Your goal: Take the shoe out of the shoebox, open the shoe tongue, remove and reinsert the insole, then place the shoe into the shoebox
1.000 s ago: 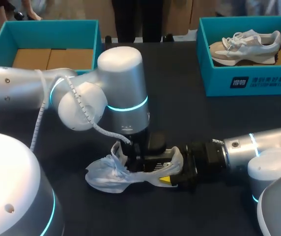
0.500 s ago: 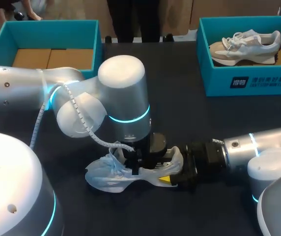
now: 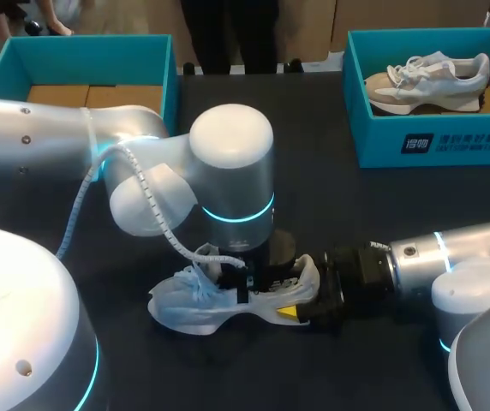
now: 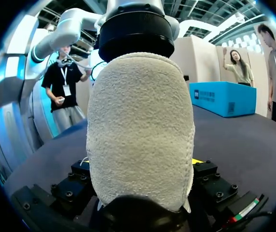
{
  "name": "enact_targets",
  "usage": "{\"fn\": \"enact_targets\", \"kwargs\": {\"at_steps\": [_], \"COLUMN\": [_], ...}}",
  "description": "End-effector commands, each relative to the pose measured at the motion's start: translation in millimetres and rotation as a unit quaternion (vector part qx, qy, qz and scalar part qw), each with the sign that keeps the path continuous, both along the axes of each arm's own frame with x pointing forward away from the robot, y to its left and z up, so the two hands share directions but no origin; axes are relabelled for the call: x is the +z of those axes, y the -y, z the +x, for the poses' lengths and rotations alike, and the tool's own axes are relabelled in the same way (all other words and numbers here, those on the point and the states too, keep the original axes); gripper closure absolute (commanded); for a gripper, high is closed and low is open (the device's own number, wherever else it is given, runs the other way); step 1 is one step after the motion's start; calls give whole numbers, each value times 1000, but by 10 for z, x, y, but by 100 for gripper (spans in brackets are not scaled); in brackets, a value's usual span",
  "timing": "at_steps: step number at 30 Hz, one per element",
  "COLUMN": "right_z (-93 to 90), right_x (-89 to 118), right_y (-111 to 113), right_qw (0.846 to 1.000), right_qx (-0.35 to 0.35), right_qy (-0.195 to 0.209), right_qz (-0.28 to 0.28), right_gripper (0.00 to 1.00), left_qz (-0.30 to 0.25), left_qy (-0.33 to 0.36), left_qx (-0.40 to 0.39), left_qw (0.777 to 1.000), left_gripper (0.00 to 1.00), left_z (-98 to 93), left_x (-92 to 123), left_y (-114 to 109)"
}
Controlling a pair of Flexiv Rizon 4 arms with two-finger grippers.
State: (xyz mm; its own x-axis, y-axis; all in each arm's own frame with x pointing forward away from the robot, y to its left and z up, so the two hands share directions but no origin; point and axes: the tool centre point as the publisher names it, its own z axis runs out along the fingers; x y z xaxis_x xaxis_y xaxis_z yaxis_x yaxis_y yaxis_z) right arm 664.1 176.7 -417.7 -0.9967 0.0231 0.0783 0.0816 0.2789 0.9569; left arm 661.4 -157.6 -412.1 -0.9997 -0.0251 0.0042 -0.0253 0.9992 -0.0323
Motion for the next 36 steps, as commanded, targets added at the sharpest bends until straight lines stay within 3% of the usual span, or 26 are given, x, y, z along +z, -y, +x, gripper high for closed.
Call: {"fn": "enact_targets", "kwargs": {"at_steps": [1, 17, 36], "right_z": [-5, -5, -5], "right_x": [21, 21, 21], "right_y": [-16, -16, -16], "right_qw": [1000, 1000, 1000], "right_qx": [1, 1, 1], "right_qy": [-1, -1, -1], "right_qz": [-3, -3, -3], "right_gripper": [100, 100, 100], "left_qz": [-6, -138, -244], "left_qy": [3, -49, -62], "left_qx": [6, 17, 12], "left_qw": [1000, 989, 968], "left_gripper": [100, 100, 100], "left_z": [132, 43, -80], "left_x": [-143, 285, 528], "left_y": [-18, -147, -129]}}
